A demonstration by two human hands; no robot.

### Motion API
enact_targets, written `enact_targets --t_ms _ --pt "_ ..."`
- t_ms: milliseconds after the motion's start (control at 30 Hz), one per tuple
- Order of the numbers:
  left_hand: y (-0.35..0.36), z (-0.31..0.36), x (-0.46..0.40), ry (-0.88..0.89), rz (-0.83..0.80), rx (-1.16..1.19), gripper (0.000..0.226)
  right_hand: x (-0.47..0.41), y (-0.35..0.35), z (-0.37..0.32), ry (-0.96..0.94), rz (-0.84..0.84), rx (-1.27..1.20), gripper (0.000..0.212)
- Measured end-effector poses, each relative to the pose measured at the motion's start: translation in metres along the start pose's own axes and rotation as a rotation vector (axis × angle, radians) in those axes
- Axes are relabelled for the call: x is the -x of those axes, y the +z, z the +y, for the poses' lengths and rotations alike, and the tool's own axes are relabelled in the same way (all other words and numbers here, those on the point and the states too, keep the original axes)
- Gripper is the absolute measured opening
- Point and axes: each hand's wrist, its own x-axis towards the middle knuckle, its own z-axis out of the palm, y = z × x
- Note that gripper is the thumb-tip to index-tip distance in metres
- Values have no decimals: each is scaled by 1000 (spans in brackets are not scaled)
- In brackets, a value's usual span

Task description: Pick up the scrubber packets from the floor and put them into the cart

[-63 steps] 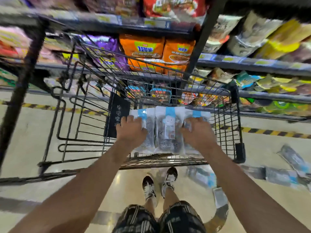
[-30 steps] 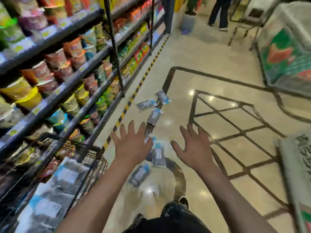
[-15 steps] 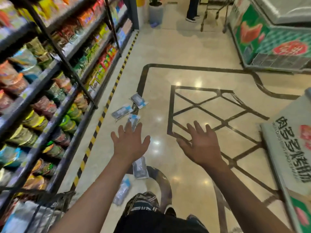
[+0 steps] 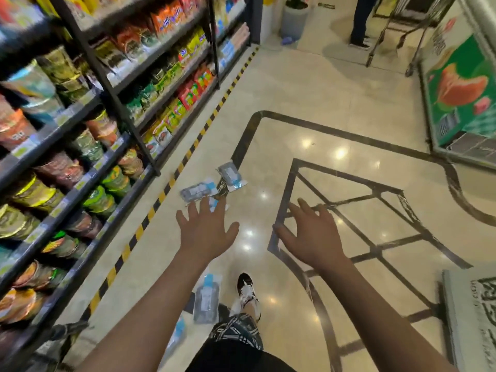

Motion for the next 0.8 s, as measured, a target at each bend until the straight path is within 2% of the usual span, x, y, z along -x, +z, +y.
enact_targets --t_ms 267,333,433,600,800 --pt "-58 29 -168 -48 52 60 70 -193 -64 13 -69 44 70 82" --pt "-70 30 -202 -69 52 35 70 -231 -70 14 -83 44 83 87" --pt "-82 31 -252 -117 30 30 70 -294 -67 17 -127 7 92 94" --pt "-84 25 -339 -214 -4 44 66 -411 -56 18 -223 -34 75 82" --pt "-91 17 -457 -382 -113 64 66 -571 -37 19 -342 -114 52 85"
